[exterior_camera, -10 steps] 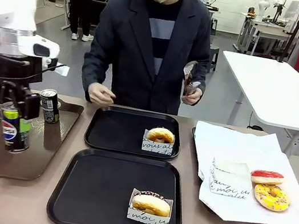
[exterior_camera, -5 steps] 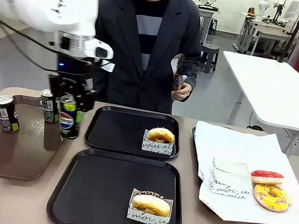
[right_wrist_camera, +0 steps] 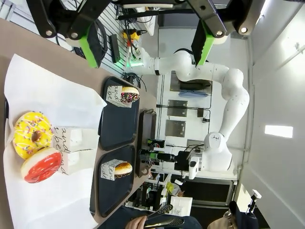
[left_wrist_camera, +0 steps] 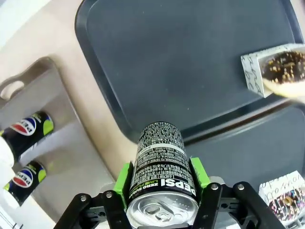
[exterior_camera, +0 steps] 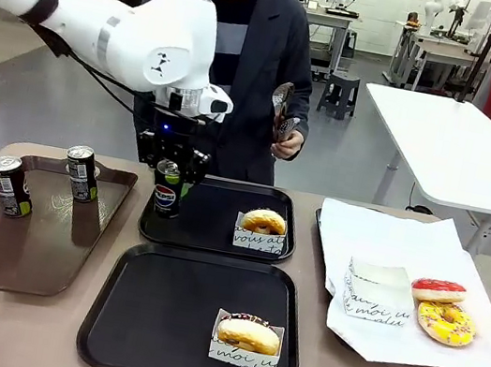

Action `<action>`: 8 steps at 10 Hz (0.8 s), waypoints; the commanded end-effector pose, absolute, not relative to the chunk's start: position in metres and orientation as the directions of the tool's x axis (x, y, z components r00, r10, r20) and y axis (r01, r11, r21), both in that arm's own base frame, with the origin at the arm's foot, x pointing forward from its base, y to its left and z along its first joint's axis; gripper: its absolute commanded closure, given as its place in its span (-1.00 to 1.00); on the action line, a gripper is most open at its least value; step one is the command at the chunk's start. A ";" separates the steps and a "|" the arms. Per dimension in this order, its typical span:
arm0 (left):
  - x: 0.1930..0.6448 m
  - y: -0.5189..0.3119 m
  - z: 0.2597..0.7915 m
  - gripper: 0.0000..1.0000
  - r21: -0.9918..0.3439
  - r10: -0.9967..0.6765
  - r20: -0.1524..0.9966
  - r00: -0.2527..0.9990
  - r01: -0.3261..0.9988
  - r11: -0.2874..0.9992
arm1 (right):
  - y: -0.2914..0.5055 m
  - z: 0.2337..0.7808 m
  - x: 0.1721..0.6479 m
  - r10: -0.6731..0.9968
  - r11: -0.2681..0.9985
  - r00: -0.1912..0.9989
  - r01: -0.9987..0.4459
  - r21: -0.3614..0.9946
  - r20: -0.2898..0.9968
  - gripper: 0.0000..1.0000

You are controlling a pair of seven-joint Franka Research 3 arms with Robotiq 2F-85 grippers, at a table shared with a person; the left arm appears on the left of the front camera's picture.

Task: Set up donuts and drinks on trays.
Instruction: Pick up one Pepsi coke and place it on the Flat Tray.

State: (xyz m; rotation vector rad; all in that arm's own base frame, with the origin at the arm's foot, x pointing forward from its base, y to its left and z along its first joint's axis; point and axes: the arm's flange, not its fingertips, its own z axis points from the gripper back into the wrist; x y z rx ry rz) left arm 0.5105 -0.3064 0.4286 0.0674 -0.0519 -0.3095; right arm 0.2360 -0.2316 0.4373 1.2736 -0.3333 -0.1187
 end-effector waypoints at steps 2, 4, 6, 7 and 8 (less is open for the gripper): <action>0.527 -0.311 0.420 -0.19 0.082 -0.292 0.070 0.954 0.286 0.955 | -0.233 0.439 0.237 -0.276 0.279 0.940 -0.123 0.952 0.202 -1.00; 0.538 -0.305 0.400 -0.19 0.080 -0.247 0.072 0.966 0.242 0.967 | -0.233 0.439 0.237 -0.276 0.279 0.940 -0.123 0.952 0.202 -1.00; 0.543 -0.302 0.381 -0.19 0.115 -0.245 0.064 0.967 0.237 0.965 | -0.233 0.439 0.237 -0.276 0.279 0.940 -0.123 0.952 0.202 -1.00; 0.545 -0.300 0.376 -0.19 0.110 -0.251 0.066 0.966 0.243 0.964 | -0.233 0.439 0.237 -0.276 0.279 0.940 -0.123 0.952 0.202 -1.00; 0.546 -0.299 0.373 -0.19 0.102 -0.252 0.067 0.965 0.244 0.964 | -0.233 0.439 0.237 -0.276 0.279 0.940 -0.123 0.952 0.202 -1.00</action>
